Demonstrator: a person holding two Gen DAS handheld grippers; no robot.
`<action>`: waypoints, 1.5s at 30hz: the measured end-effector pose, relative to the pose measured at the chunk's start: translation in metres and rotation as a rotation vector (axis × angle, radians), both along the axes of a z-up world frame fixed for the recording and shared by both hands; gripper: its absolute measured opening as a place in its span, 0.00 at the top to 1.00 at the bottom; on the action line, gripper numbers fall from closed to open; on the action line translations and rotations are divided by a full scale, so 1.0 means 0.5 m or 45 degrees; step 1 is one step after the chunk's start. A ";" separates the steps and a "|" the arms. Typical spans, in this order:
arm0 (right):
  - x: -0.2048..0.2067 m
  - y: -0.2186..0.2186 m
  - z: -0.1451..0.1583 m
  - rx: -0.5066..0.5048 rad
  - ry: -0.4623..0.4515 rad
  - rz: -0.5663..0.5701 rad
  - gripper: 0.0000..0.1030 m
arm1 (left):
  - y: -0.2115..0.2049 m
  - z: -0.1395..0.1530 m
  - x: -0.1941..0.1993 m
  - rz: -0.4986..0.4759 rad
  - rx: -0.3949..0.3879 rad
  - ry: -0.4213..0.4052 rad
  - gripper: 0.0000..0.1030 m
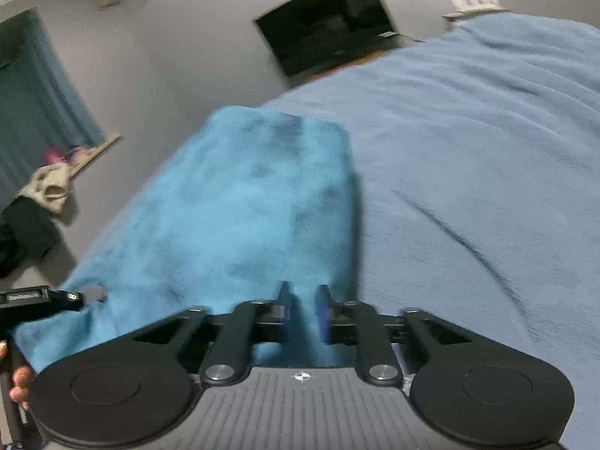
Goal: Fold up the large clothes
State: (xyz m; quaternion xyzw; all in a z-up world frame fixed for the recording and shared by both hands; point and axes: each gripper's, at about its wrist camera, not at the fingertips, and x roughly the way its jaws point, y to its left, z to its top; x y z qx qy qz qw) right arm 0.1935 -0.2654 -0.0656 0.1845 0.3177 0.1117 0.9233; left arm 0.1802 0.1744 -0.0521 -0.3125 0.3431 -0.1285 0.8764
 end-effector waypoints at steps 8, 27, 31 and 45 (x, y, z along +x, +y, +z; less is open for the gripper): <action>0.088 0.029 0.008 -0.152 -0.128 -0.046 0.88 | 0.016 -0.026 0.007 0.047 -0.012 0.051 1.00; 0.394 0.294 0.021 -0.617 -0.206 0.218 0.91 | 0.051 -0.080 0.052 -0.103 -0.378 -0.087 0.93; 0.413 0.346 0.012 -0.651 -0.206 0.300 0.91 | 0.075 -0.104 0.065 -0.115 -0.570 -0.058 0.64; 0.300 0.313 0.093 -0.364 -0.301 0.465 0.61 | 0.017 -0.107 0.074 -0.188 -0.200 0.017 0.88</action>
